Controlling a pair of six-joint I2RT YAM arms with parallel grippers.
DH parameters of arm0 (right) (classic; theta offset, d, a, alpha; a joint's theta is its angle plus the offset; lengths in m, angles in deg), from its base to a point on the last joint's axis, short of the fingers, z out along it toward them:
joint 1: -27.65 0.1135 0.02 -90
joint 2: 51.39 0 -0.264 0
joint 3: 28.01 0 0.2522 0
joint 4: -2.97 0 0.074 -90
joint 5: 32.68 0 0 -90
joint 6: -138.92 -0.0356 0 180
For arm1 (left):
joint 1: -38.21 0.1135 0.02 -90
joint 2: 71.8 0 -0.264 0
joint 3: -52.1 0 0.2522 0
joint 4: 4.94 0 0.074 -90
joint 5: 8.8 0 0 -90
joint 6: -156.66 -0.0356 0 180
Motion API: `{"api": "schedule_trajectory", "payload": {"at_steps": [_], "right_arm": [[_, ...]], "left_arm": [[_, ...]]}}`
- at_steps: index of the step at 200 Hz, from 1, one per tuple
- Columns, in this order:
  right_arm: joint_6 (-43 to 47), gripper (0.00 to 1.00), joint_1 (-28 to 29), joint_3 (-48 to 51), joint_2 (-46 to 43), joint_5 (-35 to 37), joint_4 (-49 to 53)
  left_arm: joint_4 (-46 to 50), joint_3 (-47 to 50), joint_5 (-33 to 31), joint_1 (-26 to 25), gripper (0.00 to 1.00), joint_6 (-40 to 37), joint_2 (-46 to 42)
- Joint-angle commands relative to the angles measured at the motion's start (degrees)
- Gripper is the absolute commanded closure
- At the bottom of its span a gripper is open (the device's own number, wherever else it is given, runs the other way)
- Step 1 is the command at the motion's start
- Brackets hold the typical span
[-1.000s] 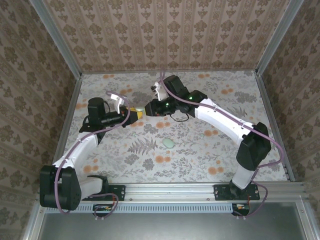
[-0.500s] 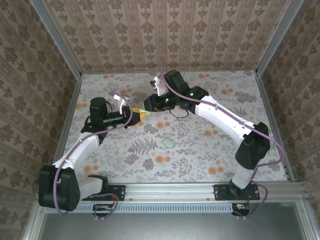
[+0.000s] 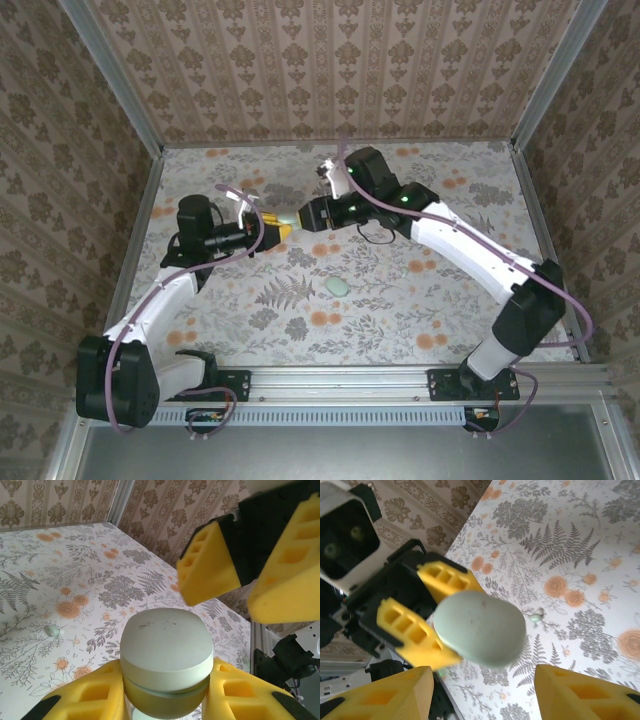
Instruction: Insert the wireless bluetooth earbuds into the charging case
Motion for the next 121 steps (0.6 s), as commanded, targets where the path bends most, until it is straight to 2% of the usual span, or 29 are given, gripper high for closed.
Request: {"api": "schedule_trajectory", "payload": {"at_steps": [1, 76, 121], "right_arm": [[3.3, 0.42, -0.4, 2.7, -3.3, 2.2, -2.1], [5.0, 0.37, 0.3, -1.4, 0.4, 1.5, -0.3], [5.9, 0.35, 0.6, -0.7, 0.4, -0.2, -0.7]], "left_arm": [[-3.0, -0.1, 2.4, -0.5, 0.91, 1.1, -2.0], [-3.2, -0.4, 2.6, -1.9, 0.91, 1.4, -2.5], [-2.9, -0.2, 2.3, -2.0, 0.91, 1.1, -2.6]]}}
